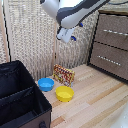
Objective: With caution, bring your gripper towards the upper drawer's hold. Grasp the drawer hold tightly with your gripper tool. Pull the drawer in your direction to reveal the contents of the top drawer.
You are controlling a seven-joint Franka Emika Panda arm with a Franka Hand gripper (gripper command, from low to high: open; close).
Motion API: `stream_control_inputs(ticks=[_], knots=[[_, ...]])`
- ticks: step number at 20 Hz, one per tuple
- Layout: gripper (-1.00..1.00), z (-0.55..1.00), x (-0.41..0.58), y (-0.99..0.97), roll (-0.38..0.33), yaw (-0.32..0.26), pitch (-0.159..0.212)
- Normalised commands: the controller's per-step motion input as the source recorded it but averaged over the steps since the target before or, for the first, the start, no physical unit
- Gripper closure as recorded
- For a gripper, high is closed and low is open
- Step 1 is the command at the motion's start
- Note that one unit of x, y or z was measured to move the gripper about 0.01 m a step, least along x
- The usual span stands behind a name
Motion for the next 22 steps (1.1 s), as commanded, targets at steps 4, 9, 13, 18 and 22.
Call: stream_control_inputs(ticks=[4, 9, 13, 18, 22], knots=[[-1.0, 0.01, -0.101, -0.57, -0.343, 0.0, 0.0], [-1.0, 0.0, -0.074, -0.61, -0.354, 0.0, 0.0], [-1.0, -0.07, -0.248, -0.48, -0.346, 0.003, 0.0], [-1.0, -0.21, -0.441, -0.28, -0.307, 0.036, -0.045], [-1.0, -0.26, -0.299, -0.33, -0.291, 0.04, -0.055]])
